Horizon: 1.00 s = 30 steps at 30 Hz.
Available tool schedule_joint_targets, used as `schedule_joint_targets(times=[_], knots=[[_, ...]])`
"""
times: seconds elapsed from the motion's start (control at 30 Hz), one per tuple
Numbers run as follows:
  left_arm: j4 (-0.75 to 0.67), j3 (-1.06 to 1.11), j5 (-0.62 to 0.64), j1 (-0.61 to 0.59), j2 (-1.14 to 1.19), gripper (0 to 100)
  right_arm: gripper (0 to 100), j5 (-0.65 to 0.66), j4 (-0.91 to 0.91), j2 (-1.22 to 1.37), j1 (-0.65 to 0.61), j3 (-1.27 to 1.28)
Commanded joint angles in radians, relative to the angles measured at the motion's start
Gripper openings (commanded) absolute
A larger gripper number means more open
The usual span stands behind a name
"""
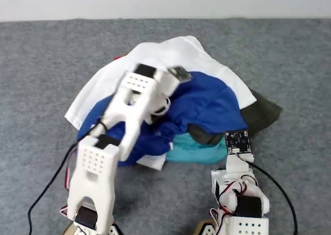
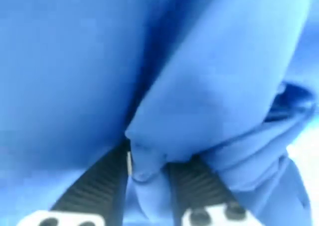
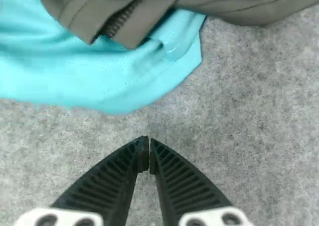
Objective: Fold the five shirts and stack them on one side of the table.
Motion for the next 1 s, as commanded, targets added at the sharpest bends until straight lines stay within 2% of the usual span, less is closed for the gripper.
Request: schedule_joint_targets(times=[0.0, 0.23, 0.5, 0.8, 0.97], knots=[[0.015, -0.051, 0.044, -0.103, -0.213, 1, 0.9, -0.008, -0.013, -0.012, -0.002, 0.015], [0.009, -0.053, 0.114, -0.293, -0.506, 1, 0.9, -0.008, -0.013, -0.012, -0.002, 0.015], [-0.002, -0.053, 0.115, -0.559, -0.747, 1, 0.9, -0.008, -0.013, -0.012, -0.002, 0.015], [-0.138, -0.051, 0.109, -0.987, -0.861, 1, 0.9, -0.008, -0.013, -0.012, -0.002, 0.015], [-0.221, -0.048, 0.109, -1.171, -0.859, 1, 0.9, -0.008, -0.013, -0.012, -0.002, 0.015]])
